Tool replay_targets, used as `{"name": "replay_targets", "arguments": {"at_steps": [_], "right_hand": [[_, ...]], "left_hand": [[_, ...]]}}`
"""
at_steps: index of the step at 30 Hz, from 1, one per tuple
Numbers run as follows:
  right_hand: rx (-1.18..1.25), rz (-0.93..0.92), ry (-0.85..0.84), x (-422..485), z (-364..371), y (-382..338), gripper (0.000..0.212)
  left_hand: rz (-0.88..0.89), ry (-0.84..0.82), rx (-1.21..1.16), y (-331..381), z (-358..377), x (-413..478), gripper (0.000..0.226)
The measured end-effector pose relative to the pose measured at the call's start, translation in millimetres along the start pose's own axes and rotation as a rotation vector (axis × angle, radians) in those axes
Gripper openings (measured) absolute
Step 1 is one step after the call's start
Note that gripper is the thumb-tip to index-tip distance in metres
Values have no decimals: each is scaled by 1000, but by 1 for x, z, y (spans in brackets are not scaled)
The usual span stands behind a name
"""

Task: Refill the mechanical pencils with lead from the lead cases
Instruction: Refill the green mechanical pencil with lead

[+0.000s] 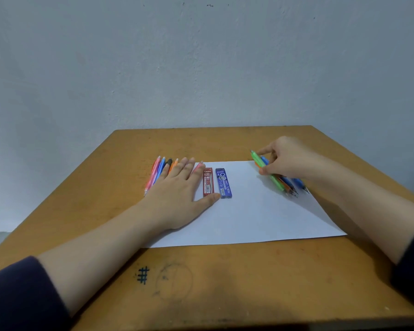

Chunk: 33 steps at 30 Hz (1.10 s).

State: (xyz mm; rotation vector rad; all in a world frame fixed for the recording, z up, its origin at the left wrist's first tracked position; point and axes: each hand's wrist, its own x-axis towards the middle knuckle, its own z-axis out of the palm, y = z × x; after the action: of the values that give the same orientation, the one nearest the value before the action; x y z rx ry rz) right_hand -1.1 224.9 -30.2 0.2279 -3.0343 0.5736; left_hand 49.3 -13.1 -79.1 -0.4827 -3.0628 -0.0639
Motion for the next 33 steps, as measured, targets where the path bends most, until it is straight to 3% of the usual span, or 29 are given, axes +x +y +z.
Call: {"name": "replay_targets", "arguments": {"at_steps": [7, 17, 25, 29, 33], "right_hand": [[-163, -4, -29, -3, -2, -2, 58], [-169, -6, -37, -4, -1, -2, 53], [153, -161, 225, -14, 14, -19, 25], [192, -283, 146, -25, 36, -36, 33], [157, -350, 50, -32, 47, -45, 44]], "left_hand": [[-8, -64, 3, 0, -3, 0, 84], [-13, -96, -3, 1, -6, -1, 84], [-17, -98, -19, 3, -7, -2, 83], [-24, -42, -107, 2, -6, -2, 84], [-20, 58, -205, 1, -4, 1, 67]]}}
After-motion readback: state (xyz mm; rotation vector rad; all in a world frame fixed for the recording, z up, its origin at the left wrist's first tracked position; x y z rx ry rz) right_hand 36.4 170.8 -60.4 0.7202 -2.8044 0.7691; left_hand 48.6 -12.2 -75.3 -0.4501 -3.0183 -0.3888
